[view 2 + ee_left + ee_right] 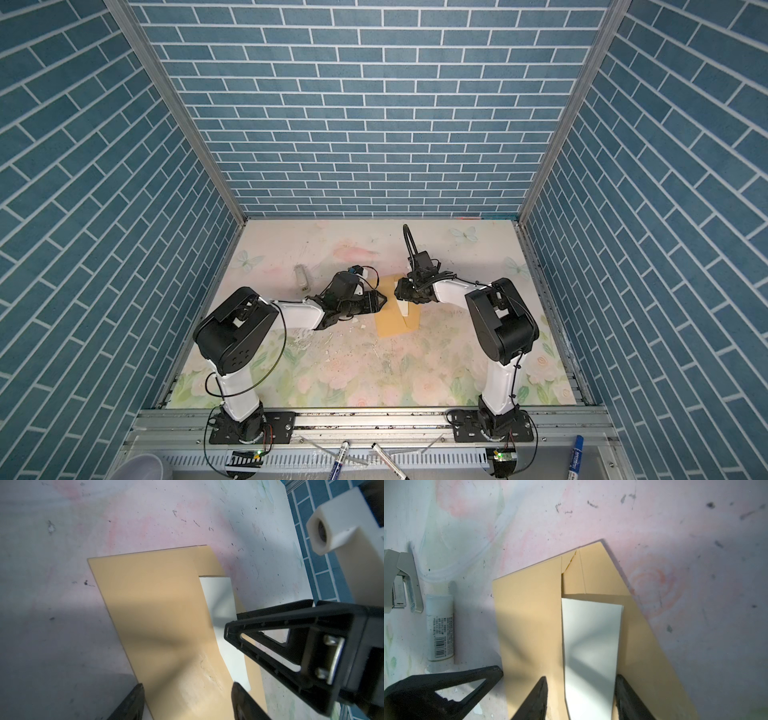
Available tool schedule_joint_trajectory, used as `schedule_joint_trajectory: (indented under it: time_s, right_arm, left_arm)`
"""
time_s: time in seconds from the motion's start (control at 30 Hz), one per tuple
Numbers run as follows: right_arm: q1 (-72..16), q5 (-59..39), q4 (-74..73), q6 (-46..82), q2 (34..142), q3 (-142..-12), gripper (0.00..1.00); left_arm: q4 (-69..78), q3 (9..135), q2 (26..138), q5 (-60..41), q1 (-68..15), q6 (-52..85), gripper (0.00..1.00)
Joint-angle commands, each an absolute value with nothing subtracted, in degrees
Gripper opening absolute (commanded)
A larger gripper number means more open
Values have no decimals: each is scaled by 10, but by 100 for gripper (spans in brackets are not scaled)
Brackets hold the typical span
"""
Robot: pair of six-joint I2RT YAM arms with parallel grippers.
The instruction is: Place the letter into the envelope and seal it
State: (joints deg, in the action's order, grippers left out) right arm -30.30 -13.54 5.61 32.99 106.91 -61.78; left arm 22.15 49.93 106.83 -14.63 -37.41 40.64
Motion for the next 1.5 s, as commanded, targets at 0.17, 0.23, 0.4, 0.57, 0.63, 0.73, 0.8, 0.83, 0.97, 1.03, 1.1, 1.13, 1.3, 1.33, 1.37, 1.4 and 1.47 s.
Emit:
schedule_joint_trajectory:
  time_s: [0.17, 0.23, 0.4, 0.57, 0.63, 0.73, 0.8, 0.83, 0.97, 1.03, 1.1, 1.13, 1.3, 1.33, 1.37, 1.4, 1.47]
  right_arm:
    - [-301, -151, 51, 330, 1088, -636, 51]
    - [-301, -156, 47, 332, 1090, -636, 51]
    - [-301, -166, 40, 333, 1096, -639, 51]
    - [-302, -176, 33, 337, 1100, -639, 51]
    - [-302, -180, 30, 338, 1103, -640, 51]
    - [-302, -188, 25, 342, 1107, -641, 51]
    - [-302, -191, 21, 344, 1109, -641, 50]
    - [-303, -193, 21, 346, 1110, -641, 50]
    - [-304, -197, 18, 350, 1112, -642, 50]
    - [-306, -198, 17, 350, 1112, -642, 50]
    - [-307, -198, 16, 351, 1113, -642, 50]
    - [-307, -199, 16, 351, 1114, -643, 50]
    - [-311, -202, 16, 352, 1119, -645, 50]
    - [-312, -203, 16, 352, 1120, -646, 50]
    - [-312, -204, 16, 352, 1120, -646, 50]
    - [-313, -205, 16, 353, 1121, -647, 50]
    - [-315, -207, 17, 353, 1123, -649, 49]
  left_arm:
    - [195, 508, 1092, -152, -372, 396, 67]
    - [195, 509, 1093, -152, -372, 395, 67]
    - [193, 511, 1095, -154, -372, 393, 67]
    - [194, 514, 1098, -154, -372, 392, 67]
    - [193, 515, 1098, -155, -372, 392, 67]
    - [193, 516, 1100, -155, -372, 391, 67]
    - [193, 517, 1100, -155, -372, 389, 67]
    - [193, 517, 1100, -155, -372, 390, 67]
    - [193, 518, 1101, -156, -372, 390, 67]
    - [193, 519, 1101, -156, -372, 390, 67]
    - [193, 519, 1101, -156, -372, 390, 67]
    - [193, 519, 1101, -156, -372, 390, 67]
    - [194, 519, 1102, -156, -372, 390, 67]
    - [193, 519, 1102, -156, -372, 390, 67]
    - [193, 519, 1102, -156, -372, 389, 67]
    - [194, 520, 1103, -157, -371, 389, 67]
    - [194, 520, 1103, -157, -371, 389, 67]
